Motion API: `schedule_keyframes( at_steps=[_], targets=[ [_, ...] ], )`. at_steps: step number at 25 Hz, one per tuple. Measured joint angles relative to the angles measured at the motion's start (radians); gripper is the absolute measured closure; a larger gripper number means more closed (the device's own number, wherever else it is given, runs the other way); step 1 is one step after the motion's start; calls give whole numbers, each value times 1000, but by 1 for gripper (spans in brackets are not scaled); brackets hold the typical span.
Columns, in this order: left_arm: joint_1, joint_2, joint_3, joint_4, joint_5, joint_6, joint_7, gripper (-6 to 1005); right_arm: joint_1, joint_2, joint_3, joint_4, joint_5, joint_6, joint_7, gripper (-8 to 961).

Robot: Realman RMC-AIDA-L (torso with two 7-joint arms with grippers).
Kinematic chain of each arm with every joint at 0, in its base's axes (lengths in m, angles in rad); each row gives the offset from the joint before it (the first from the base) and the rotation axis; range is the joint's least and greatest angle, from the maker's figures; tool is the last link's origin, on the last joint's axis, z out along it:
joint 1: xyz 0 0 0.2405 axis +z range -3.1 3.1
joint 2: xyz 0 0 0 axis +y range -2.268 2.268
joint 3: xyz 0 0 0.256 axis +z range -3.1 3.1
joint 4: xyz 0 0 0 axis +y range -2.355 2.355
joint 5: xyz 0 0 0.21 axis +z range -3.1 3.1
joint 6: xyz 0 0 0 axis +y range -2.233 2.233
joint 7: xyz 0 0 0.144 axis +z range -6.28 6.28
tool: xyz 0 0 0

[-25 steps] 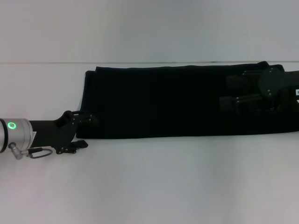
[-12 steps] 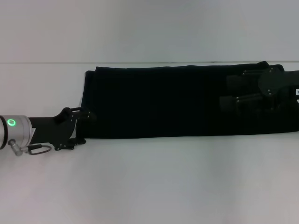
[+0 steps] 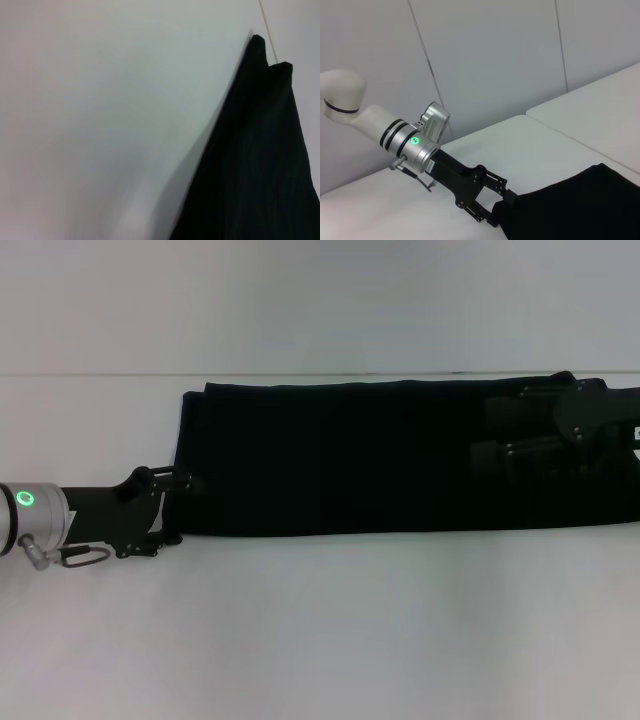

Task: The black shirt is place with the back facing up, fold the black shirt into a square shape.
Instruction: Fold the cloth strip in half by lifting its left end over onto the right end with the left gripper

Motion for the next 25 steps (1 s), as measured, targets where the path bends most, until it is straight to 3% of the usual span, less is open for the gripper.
schedule_keyframes(
  at_steps=[25],
  targets=[
    [-20, 0, 38, -2, 0, -45, 13, 245, -1, -2, 0, 0, 2, -3, 0, 53]
  ],
)
